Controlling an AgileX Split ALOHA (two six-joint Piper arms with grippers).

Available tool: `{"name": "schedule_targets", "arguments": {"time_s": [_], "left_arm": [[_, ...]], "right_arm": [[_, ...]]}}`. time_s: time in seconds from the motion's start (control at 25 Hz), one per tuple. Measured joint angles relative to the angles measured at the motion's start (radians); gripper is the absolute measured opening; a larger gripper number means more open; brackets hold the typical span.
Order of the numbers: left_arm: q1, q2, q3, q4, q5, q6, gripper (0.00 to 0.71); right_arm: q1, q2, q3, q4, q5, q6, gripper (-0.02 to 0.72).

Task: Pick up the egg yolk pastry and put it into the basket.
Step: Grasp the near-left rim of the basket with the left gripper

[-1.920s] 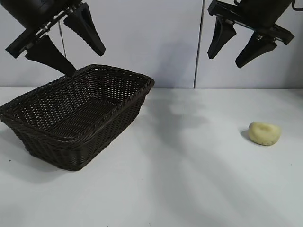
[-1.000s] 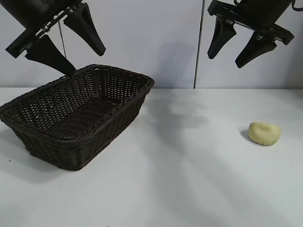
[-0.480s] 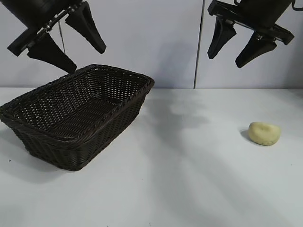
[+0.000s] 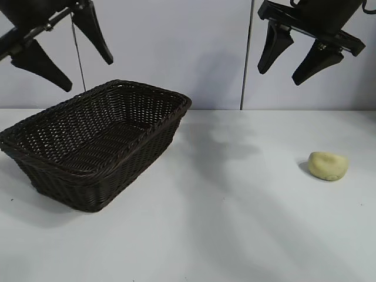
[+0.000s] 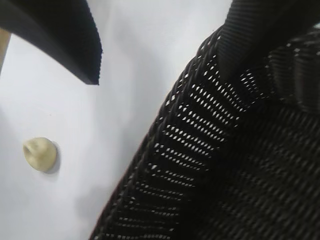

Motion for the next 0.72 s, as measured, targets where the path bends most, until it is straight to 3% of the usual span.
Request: {"name": "schedule_targets", "arguments": {"time_s": [0.44, 0.72], "left_arm": [[0.0, -0.044, 0.274, 0.019, -0.242, -0.272, 0.477], [0.0, -0.049, 0.363, 0.057, -0.368, -0.361, 0.477]], "right_arm": [[0.0, 0.0, 0.0, -0.004, 0.001, 0.0, 0.486], [0.0, 0.0, 0.0, -0.004, 0.003, 0.0, 0.486]]}}
